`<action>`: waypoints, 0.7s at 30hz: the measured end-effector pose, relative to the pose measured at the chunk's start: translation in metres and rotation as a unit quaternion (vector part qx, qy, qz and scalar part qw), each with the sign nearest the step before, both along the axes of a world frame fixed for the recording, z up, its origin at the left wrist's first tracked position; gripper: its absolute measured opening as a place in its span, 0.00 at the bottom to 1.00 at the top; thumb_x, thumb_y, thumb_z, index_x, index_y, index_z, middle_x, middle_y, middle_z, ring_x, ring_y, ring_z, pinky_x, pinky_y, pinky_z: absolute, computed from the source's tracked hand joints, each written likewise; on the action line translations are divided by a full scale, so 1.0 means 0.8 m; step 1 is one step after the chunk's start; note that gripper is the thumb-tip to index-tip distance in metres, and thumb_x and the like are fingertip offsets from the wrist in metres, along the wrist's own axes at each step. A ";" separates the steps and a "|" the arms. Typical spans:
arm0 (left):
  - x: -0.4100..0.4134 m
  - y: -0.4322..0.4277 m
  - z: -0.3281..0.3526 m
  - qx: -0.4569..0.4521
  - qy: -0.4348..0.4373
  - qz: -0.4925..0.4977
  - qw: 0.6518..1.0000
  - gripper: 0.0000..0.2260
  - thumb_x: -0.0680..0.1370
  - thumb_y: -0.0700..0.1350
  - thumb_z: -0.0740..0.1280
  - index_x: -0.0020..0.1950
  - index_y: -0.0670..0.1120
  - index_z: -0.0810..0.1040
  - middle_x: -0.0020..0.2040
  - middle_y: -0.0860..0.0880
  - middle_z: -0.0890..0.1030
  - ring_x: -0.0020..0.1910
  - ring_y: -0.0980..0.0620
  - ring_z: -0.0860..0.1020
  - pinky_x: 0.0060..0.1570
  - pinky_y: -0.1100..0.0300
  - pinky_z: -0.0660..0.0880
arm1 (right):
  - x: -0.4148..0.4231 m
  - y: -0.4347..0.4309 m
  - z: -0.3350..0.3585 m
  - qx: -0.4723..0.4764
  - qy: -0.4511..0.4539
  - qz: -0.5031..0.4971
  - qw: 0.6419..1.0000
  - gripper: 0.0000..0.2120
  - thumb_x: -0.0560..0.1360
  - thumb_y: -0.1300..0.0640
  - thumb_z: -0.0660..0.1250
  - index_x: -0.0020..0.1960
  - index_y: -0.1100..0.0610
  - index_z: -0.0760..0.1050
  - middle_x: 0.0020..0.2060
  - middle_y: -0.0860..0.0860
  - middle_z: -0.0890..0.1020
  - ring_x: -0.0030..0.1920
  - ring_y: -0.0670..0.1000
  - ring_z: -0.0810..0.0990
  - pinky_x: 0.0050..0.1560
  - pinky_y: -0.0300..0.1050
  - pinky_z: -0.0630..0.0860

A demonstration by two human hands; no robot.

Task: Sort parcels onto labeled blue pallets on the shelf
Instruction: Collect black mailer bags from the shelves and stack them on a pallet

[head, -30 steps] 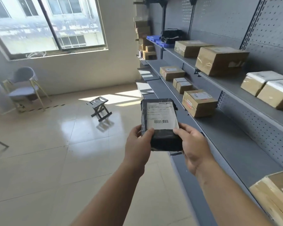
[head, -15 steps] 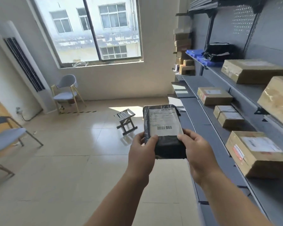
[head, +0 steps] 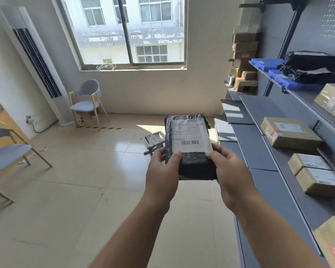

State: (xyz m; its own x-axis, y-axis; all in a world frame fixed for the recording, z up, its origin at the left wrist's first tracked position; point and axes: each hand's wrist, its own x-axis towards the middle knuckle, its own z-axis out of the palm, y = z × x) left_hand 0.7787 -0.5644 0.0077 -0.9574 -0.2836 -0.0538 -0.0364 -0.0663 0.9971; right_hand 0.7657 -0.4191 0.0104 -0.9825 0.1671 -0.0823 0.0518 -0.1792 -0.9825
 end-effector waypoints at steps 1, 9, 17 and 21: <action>-0.028 -0.005 0.000 0.003 0.004 -0.004 1.000 0.15 0.71 0.57 0.68 0.56 0.57 0.78 0.55 0.52 0.83 0.55 0.50 0.83 0.57 0.43 0.81 | -0.027 -0.004 0.001 0.000 0.002 0.000 1.000 0.10 0.79 0.59 0.66 0.56 0.49 0.82 0.48 0.48 0.88 0.48 0.49 0.87 0.48 0.45 0.82; -0.251 -0.028 0.025 0.009 0.016 -0.062 0.998 0.15 0.71 0.57 0.69 0.57 0.56 0.79 0.58 0.49 0.83 0.58 0.46 0.82 0.58 0.38 0.80 | -0.226 -0.024 0.033 0.010 0.012 -0.053 0.998 0.10 0.79 0.59 0.67 0.57 0.50 0.83 0.49 0.49 0.88 0.51 0.52 0.87 0.51 0.49 0.82; -0.432 0.002 0.025 0.000 0.014 -0.119 0.993 0.16 0.72 0.58 0.68 0.57 0.56 0.78 0.57 0.51 0.83 0.57 0.48 0.82 0.53 0.43 0.82 | -0.390 0.006 0.031 0.010 0.009 -0.107 0.994 0.10 0.80 0.59 0.66 0.56 0.50 0.83 0.49 0.49 0.88 0.51 0.53 0.87 0.54 0.52 0.83; -0.529 0.028 0.020 -0.026 0.025 -0.118 0.992 0.07 0.76 0.58 0.68 0.53 0.61 0.77 0.53 0.59 0.82 0.52 0.53 0.83 0.38 0.58 0.76 | -0.487 0.032 0.025 0.008 0.009 -0.106 0.994 0.11 0.80 0.58 0.66 0.59 0.49 0.83 0.51 0.49 0.88 0.54 0.53 0.86 0.58 0.56 0.82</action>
State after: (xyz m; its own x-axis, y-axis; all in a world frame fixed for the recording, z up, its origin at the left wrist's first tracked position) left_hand 0.3553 -0.5416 0.0233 -0.9986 -0.0533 0.0042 0.0047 -0.0096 0.9999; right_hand 0.3759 -0.3933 0.0307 -0.9267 0.3711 -0.0601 -0.0037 -0.1690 -0.9856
